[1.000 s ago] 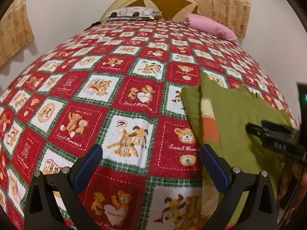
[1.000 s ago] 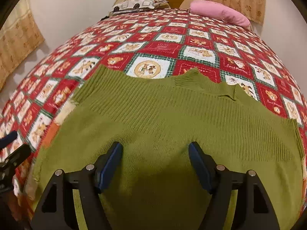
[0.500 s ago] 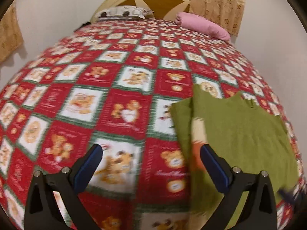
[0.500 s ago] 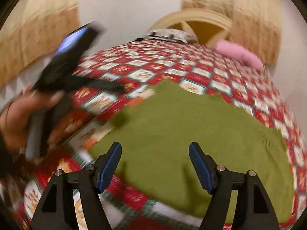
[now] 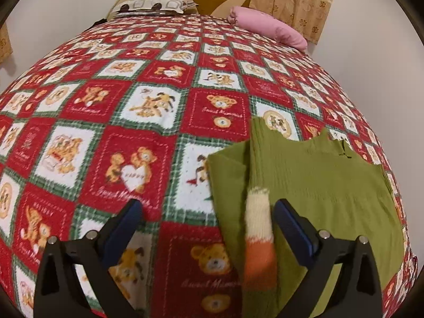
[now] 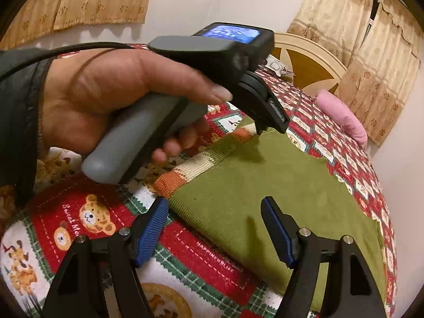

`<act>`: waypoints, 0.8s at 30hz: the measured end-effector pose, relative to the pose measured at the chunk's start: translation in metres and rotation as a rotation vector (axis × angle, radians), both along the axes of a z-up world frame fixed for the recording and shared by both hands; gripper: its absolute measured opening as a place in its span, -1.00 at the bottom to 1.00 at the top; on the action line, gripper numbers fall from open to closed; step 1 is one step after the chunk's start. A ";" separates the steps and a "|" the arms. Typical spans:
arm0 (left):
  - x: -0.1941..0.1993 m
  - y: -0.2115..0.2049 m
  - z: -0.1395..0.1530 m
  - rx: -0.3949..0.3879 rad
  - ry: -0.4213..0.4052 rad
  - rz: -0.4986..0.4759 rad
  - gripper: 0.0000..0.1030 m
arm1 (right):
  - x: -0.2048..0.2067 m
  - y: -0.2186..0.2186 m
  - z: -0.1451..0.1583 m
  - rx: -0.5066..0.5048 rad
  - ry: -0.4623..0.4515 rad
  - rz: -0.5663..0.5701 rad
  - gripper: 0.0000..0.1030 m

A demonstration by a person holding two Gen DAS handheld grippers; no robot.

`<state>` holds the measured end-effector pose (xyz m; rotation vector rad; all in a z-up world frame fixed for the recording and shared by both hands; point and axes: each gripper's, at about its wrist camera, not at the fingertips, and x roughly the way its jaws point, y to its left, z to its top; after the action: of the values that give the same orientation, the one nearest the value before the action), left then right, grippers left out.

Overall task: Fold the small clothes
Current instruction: 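Grasp the striped sweater edge with the right gripper while the left gripper grasps beside it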

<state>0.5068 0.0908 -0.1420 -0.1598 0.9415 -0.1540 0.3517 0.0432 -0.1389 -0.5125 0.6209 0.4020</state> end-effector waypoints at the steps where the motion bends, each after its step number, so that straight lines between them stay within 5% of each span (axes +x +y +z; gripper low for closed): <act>1: 0.003 -0.002 -0.001 -0.016 0.000 -0.015 0.86 | 0.000 0.001 -0.001 -0.007 -0.006 -0.003 0.40; 10: 0.023 -0.009 -0.011 -0.097 0.035 -0.080 0.09 | -0.004 0.014 -0.008 -0.088 -0.018 0.023 -0.31; 16: 0.025 -0.011 -0.009 -0.148 0.041 -0.118 -0.68 | 0.002 0.012 -0.012 -0.079 0.015 0.032 -0.70; 24: 0.028 -0.010 0.001 -0.167 0.058 -0.119 -0.76 | 0.002 0.003 -0.003 -0.024 0.014 0.024 -0.79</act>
<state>0.5348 0.0811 -0.1414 -0.2637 0.9966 -0.3397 0.3541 0.0457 -0.1415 -0.5412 0.6339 0.4212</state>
